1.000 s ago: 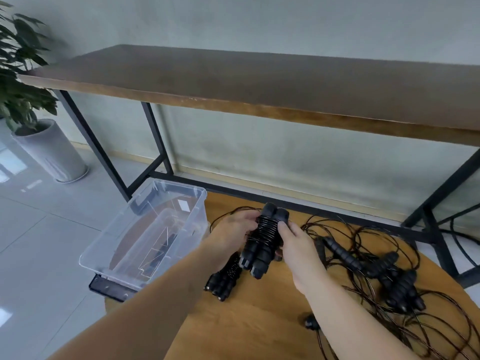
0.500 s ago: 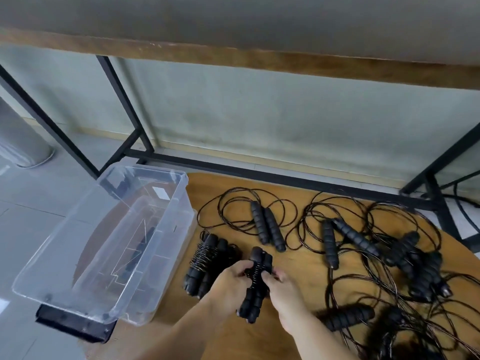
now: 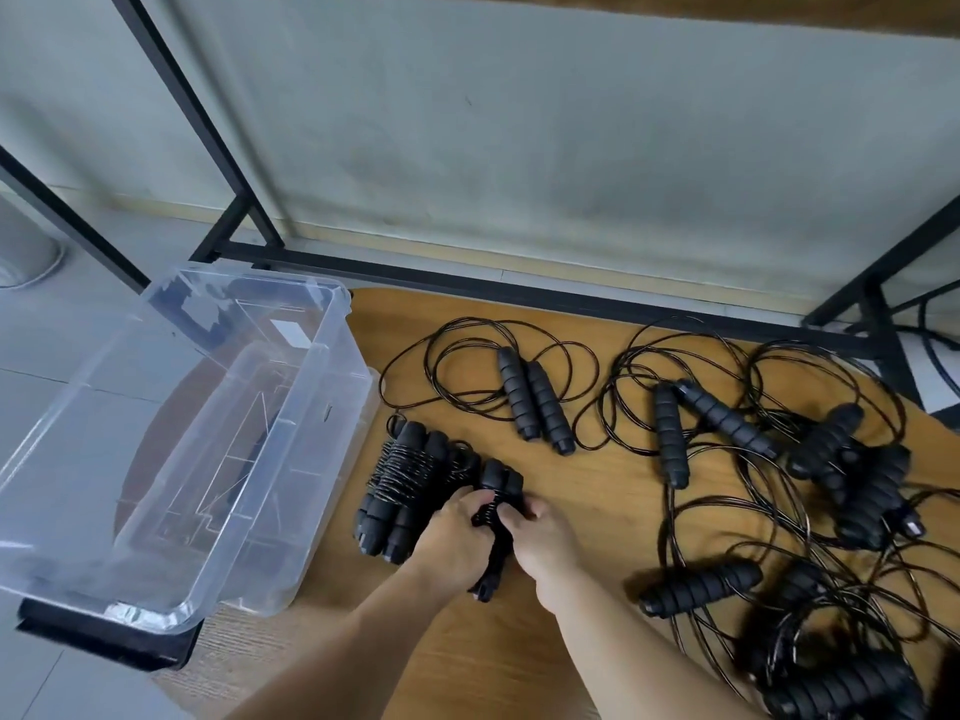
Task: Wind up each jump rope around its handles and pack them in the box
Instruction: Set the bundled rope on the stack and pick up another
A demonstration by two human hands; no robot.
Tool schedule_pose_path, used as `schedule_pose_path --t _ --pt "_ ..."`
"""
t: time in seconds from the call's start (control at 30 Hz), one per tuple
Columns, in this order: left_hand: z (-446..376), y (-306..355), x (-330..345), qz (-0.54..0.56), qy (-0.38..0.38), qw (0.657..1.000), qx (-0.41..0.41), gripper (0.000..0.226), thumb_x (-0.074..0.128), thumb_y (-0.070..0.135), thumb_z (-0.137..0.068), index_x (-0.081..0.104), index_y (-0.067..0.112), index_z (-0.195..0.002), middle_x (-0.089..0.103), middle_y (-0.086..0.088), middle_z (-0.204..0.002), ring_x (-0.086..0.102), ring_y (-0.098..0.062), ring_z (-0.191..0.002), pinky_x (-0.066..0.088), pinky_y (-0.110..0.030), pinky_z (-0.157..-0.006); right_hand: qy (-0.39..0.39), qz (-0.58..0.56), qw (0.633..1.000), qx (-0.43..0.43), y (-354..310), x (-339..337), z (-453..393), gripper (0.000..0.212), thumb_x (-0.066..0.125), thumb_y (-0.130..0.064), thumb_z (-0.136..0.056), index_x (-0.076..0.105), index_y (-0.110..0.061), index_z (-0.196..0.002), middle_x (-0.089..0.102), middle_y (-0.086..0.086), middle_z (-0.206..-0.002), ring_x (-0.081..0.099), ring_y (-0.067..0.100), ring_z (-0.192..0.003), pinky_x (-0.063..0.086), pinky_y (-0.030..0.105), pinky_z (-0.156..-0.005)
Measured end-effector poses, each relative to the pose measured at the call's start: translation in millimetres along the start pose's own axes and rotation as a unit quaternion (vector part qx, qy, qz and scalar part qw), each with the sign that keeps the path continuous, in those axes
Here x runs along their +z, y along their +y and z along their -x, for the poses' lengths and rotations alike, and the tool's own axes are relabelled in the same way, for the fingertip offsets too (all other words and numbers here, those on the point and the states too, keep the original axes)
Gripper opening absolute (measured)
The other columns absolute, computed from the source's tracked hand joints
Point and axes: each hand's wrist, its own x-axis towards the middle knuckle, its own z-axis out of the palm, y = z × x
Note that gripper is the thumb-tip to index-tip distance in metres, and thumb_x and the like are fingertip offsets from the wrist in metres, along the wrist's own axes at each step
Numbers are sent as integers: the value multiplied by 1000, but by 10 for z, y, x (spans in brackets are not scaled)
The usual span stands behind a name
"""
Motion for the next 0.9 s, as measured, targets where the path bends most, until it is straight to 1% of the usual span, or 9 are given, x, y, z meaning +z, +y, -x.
schedule_pose_path --t 0.23,0.37,0.47,0.57,0.63,0.67,0.73,0.8,0.9 --pt "-41 -27 60 -54 19 998 7 54 41 5 -96 42 25 -146 23 7 -160 45 -26 -133 46 -37 -105 -1 17 1000 10 -32 -13 0 51 54 -45 -96 50 -21 -141 62 2 -127 59 21 -104 49 31 -78" --pt "25 84 72 -71 69 994 48 51 42 3 -96 48 21 -143 33 6 -156 33 -18 -141 33 -27 -113 8 8 1000 24 -95 -91 60 50 53 -44 -97 52 -17 -138 63 4 -123 60 23 -106 50 32 -83" --pt "118 195 63 -42 100 992 70 40 43 9 -100 55 20 -136 48 7 -143 46 -14 -129 37 -18 -98 23 -24 999 15 -175 -224 206 45 52 -37 -99 53 -13 -138 60 7 -132 57 24 -116 46 30 -88" --pt "191 365 128 -3 104 991 88 29 46 17 -101 61 24 -125 65 5 -117 61 -11 -93 46 -17 -75 43 -80 996 10 -207 -417 414 33 52 -31 -100 61 -14 -126 69 6 -107 65 20 -93 52 33 -83" --pt "249 547 285 13 76 992 100 22 48 21 -100 64 28 -113 68 4 -92 59 -12 -69 46 -19 -54 75 -114 990 16 -136 -618 561 26 52 -30 -97 66 -17 -115 71 5 -99 66 21 -82 54 34 -76" --pt "282 643 382 14 61 992 106 20 48 21 -100 65 29 -108 67 4 -83 58 -13 -63 44 -21 -49 91 -127 988 9 -93 -726 630 26 52 -30 -96 69 -15 -107 71 9 -96 67 26 -82 55 38 -75" --pt "371 831 601 10 28 992 120 18 50 22 -100 66 31 -101 66 4 -74 57 -14 -59 44 -22 -48 124 -154 980 1 32 -971 745 27 51 -29 -93 70 -10 -88 71 12 -82 66 33 -78 54 42 -71" --pt "460 1002 864 -6 -7 990 143 18 51 21 -100 67 30 -98 66 6 -73 60 -14 -64 46 -23 -55 157 -188 970 3 212 -1262 894 26 53 -26 -92 69 -14 -75 66 6 -66 60 25 -65 49 37 -62" --pt "590 1200 1249 -45 -55 984 164 19 52 21 -98 68 30 -96 66 7 -78 62 -16 -72 49 -26 -66 205 -222 953 -16 510 -1699 1113 21 56 -27 -87 68 -16 -73 62 0 -62 56 21 -61 48 38 -62"
